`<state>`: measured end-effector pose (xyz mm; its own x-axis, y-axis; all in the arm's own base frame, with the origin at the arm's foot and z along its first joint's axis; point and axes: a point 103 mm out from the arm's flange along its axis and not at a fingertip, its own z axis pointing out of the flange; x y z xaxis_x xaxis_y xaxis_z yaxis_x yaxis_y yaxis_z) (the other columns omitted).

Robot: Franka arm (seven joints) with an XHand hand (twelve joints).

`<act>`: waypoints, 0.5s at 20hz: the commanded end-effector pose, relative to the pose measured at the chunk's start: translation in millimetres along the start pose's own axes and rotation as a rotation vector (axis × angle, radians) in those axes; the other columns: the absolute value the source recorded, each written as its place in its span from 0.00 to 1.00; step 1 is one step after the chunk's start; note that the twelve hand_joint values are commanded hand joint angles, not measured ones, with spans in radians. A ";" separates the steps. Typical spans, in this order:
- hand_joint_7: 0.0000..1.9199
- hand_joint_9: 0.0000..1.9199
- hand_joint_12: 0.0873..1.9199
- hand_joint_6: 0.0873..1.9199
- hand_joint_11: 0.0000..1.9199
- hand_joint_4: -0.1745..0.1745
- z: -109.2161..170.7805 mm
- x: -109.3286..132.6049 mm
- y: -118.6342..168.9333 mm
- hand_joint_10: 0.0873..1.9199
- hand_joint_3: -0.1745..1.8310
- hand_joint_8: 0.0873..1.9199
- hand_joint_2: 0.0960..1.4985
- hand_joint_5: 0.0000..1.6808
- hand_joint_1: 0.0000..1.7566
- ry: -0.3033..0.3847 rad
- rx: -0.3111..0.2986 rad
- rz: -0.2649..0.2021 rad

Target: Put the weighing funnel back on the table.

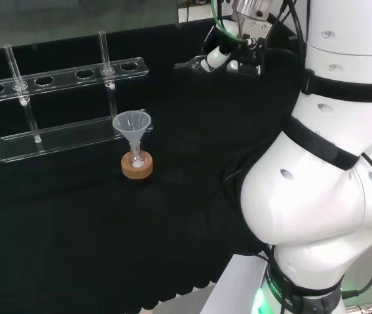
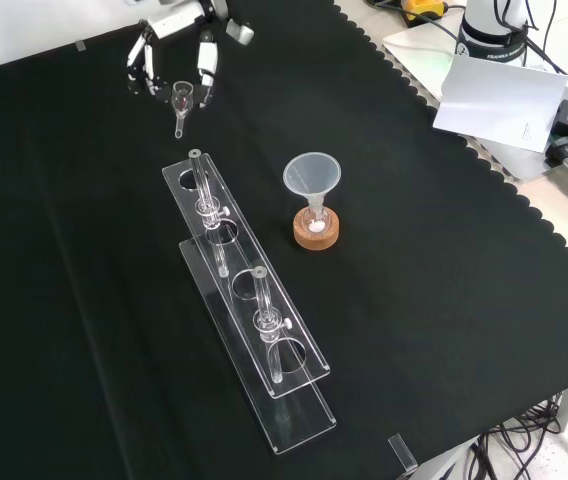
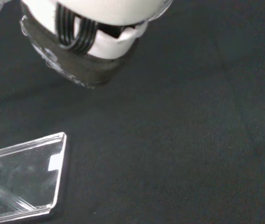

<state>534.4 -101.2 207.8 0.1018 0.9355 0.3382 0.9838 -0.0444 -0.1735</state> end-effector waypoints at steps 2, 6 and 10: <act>0.29 0.53 0.49 0.15 0.46 1.00 23.7 -5.2 18.4 0.11 0.36 0.33 0.41 0.84 0.65 -0.027 0.035 0.010; 0.29 0.53 0.49 0.15 0.46 1.00 35.8 -7.5 25.8 0.11 0.36 0.33 0.41 0.84 0.65 -0.050 0.057 0.014; 0.29 0.53 0.49 0.15 0.46 1.00 51.8 1.5 32.9 0.11 0.36 0.33 0.41 0.84 0.65 -0.083 0.084 -0.001</act>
<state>552.8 -95.7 167.4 0.1037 0.9504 0.2932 0.9723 -0.0348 -0.2313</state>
